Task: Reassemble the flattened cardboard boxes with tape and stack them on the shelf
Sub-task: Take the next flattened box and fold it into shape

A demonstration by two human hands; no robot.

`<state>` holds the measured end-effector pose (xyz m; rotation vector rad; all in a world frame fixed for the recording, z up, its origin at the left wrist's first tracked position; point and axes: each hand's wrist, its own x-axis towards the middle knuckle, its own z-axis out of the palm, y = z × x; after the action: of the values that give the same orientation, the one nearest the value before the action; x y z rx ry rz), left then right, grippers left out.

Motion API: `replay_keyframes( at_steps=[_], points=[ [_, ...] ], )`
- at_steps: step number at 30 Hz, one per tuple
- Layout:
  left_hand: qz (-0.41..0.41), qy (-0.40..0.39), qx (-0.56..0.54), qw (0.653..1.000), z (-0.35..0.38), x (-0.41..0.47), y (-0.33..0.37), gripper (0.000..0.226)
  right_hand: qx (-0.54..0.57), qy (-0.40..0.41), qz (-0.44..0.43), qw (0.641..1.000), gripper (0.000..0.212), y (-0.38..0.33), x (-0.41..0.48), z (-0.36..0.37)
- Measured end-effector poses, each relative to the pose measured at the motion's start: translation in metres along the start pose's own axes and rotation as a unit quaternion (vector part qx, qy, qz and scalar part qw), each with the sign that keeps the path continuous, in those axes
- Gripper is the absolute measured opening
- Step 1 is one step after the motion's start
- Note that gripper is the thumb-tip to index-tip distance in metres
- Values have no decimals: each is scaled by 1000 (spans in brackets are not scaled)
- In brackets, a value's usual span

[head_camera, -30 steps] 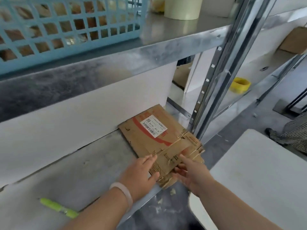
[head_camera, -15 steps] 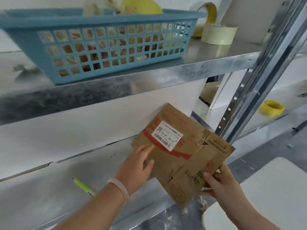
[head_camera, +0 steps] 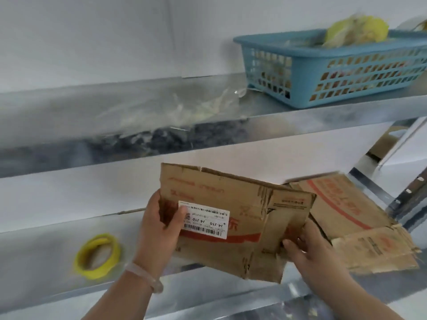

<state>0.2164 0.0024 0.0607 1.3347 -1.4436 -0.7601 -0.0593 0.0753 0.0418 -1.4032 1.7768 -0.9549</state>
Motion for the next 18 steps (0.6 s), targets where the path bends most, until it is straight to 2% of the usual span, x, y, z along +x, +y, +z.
replay_keyframes(
  at_steps=[2, 6, 8, 11, 15, 18],
  points=[
    [-2, 16, 19, 1000, -27, 3, -18, 31, 4, -27, 2, 1000, 41, -24, 8, 28],
    [-16, 46, 25, 999, -68, 4, -50, 32, 36, -95, -11, 995, 76, -54, 25, 76],
    [-14, 63, 29, 997, -82, 6, -59, 31, 24, -89, -22, 996, 90, -61, 35, 95],
    [-26, 54, 61, 996, -95, 8, -71, 38, -8, -38, -8, 999, 106, -72, 46, 115],
    [-12, 35, 107, 994, -105, 0, -79, 50, -5, -51, -6, 999, 100, -74, 56, 132],
    [1, 6, 87, 996, -110, -7, -86, 49, 59, -65, 24, 996, 75, -74, 61, 139]
  ],
)
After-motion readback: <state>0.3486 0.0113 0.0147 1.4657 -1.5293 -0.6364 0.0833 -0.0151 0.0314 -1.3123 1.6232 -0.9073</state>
